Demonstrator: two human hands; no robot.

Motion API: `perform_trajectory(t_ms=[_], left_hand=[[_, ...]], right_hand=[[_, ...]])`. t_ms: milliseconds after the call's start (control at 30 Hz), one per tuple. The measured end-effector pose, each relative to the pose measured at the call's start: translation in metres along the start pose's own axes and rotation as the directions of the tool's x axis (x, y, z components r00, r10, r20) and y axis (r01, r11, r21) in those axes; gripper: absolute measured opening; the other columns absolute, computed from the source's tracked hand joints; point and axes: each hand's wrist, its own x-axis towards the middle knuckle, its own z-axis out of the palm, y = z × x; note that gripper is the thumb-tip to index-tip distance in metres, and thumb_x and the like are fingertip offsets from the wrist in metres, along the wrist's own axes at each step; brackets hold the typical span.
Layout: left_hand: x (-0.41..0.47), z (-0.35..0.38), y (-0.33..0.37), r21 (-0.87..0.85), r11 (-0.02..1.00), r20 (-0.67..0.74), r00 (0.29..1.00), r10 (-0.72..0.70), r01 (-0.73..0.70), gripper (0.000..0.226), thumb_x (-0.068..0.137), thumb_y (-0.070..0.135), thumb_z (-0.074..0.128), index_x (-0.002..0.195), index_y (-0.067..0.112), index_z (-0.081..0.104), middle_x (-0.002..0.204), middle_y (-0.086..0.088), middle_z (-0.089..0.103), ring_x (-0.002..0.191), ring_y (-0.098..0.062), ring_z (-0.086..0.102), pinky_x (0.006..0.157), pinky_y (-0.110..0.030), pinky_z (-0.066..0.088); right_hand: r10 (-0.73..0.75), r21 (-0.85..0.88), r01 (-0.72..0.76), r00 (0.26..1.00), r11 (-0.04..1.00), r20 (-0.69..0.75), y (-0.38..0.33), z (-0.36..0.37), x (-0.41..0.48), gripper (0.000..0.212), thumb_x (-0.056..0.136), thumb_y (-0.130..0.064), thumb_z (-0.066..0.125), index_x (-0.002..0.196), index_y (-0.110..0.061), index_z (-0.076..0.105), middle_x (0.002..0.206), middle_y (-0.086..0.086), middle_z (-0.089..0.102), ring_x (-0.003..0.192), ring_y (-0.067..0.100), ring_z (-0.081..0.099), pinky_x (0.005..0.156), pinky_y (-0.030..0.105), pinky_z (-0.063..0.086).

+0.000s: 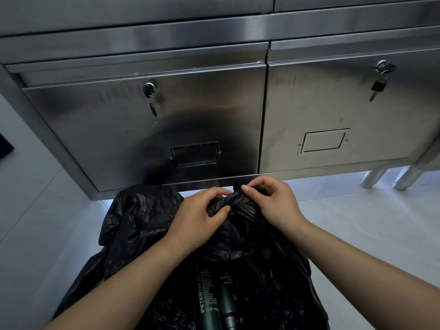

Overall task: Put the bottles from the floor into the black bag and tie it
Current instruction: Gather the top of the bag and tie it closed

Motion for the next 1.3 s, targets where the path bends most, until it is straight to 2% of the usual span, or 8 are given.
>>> perform_trajectory(t_ms=[67, 267, 400, 467, 700, 867, 1033, 1300], left_hand=[[-0.001, -0.001, -0.001, -0.033, 0.999, -0.012, 1.0, 0.006, -0.007, 0.032, 0.08, 0.02, 0.068, 0.105, 0.04, 0.063, 0.089, 0.019, 0.067, 0.076, 0.006, 0.061, 0.072, -0.005, 0.041], [-0.002, -0.003, -0.004, -0.034, 0.999, -0.019, 0.999, 0.027, -0.028, 0.027, 0.082, 0.014, 0.066, 0.099, 0.035, 0.07, 0.097, 0.021, 0.068, 0.098, 0.008, 0.059, 0.086, -0.004, 0.038], [-0.003, -0.002, -0.003, -0.074, 0.997, -0.046, 0.998, -0.033, 0.029, 0.018, 0.077, 0.032, 0.071, 0.094, 0.035, 0.07, 0.094, 0.022, 0.067, 0.096, 0.007, 0.059, 0.085, -0.007, 0.041], [-0.005, -0.001, -0.004, -0.061, 0.996, -0.02, 0.998, -0.06, 0.058, 0.031, 0.065, 0.044, 0.077, 0.093, 0.036, 0.068, 0.094, 0.022, 0.066, 0.096, 0.009, 0.057, 0.084, -0.004, 0.039], [-0.003, -0.002, -0.006, -0.04, 0.999, -0.009, 1.0, -0.016, 0.016, 0.022, 0.077, 0.023, 0.073, 0.097, 0.032, 0.071, 0.094, 0.02, 0.068, 0.093, 0.009, 0.06, 0.081, -0.002, 0.038], [-0.003, -0.005, -0.006, -0.088, 0.993, -0.061, 0.995, -0.079, 0.074, 0.019, 0.081, 0.023, 0.07, 0.098, 0.03, 0.071, 0.096, 0.02, 0.068, 0.095, 0.01, 0.059, 0.081, -0.004, 0.041], [0.001, -0.01, -0.003, -0.168, 0.978, -0.109, 0.984, -0.141, 0.122, 0.018, 0.084, 0.022, 0.066, 0.1, 0.029, 0.07, 0.098, 0.018, 0.069, 0.092, 0.01, 0.06, 0.079, -0.007, 0.045], [0.002, -0.013, -0.005, -0.137, 0.988, -0.076, 0.993, -0.086, 0.075, 0.022, 0.085, 0.022, 0.065, 0.101, 0.037, 0.068, 0.103, 0.018, 0.068, 0.101, 0.01, 0.057, 0.084, -0.003, 0.039]], right_hand=[[0.014, -0.034, -0.014, 1.0, 0.999, 0.011, 0.002, 0.0, -0.001, 0.009, 0.077, -0.025, 0.075, 0.072, -0.022, 0.068, 0.075, -0.005, 0.072, 0.072, 0.006, 0.066, 0.072, 0.023, 0.051], [-0.025, -0.121, 0.034, 0.997, 0.992, 0.076, 0.003, -0.001, -0.005, 0.011, 0.078, -0.027, 0.073, 0.072, -0.036, 0.071, 0.076, -0.021, 0.07, 0.077, -0.005, 0.064, 0.068, 0.007, 0.044], [-0.019, -0.114, 0.032, 0.994, 0.993, 0.112, 0.002, 0.001, -0.007, 0.013, 0.079, -0.027, 0.072, 0.073, -0.038, 0.07, 0.077, -0.02, 0.071, 0.078, -0.001, 0.065, 0.077, 0.023, 0.051], [-0.041, -0.114, 0.053, 0.994, 0.992, 0.106, 0.001, 0.001, -0.007, 0.015, 0.079, -0.025, 0.072, 0.071, -0.037, 0.07, 0.077, -0.02, 0.071, 0.078, -0.001, 0.066, 0.078, 0.024, 0.051], [-0.074, -0.099, 0.083, 0.994, 0.992, 0.084, 0.0, -0.002, -0.005, 0.012, 0.078, -0.022, 0.074, 0.072, -0.031, 0.07, 0.075, -0.014, 0.071, 0.073, 0.004, 0.066, 0.071, 0.017, 0.051], [-0.11, -0.139, 0.139, 0.973, 0.981, 0.201, 0.002, -0.003, -0.01, 0.016, 0.085, -0.031, 0.066, 0.089, -0.046, 0.067, 0.098, -0.017, 0.066, 0.075, 0.003, 0.064, 0.072, 0.015, 0.049], [-0.158, -0.286, 0.27, 0.919, 0.92, 0.36, 0.004, -0.002, -0.015, 0.043, 0.085, -0.043, 0.062, 0.127, -0.037, 0.055, 0.119, -0.017, 0.048, 0.111, -0.013, 0.043, 0.091, 0.0, 0.031], [-0.208, -0.318, 0.314, 0.922, 0.895, 0.326, -0.001, -0.003, -0.014, 0.037, 0.083, -0.027, 0.068, 0.12, -0.028, 0.063, 0.099, -0.02, 0.053, 0.097, -0.01, 0.05, 0.082, 0.0, 0.033]])
